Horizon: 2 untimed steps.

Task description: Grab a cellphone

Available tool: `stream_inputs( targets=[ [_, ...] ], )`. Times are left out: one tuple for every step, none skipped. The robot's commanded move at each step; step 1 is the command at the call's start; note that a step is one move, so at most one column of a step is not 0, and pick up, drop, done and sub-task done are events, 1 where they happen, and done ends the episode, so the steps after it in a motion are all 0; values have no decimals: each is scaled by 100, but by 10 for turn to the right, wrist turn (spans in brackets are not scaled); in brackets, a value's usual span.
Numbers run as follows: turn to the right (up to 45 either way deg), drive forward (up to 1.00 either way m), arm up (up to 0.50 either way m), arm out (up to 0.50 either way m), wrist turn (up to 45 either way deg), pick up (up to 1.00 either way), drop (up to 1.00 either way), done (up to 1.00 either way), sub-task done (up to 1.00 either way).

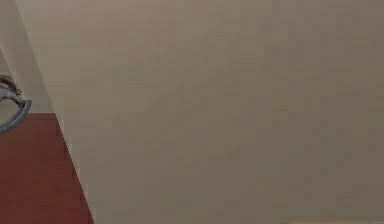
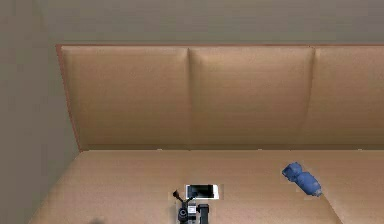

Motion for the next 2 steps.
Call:
stream_inputs(
  targets=[
    [0, 0, 10, 0, 0, 0, 0, 0, 0],
    [0, 0, 0, 0, 0, 0, 0, 100, 0]
  ],
)
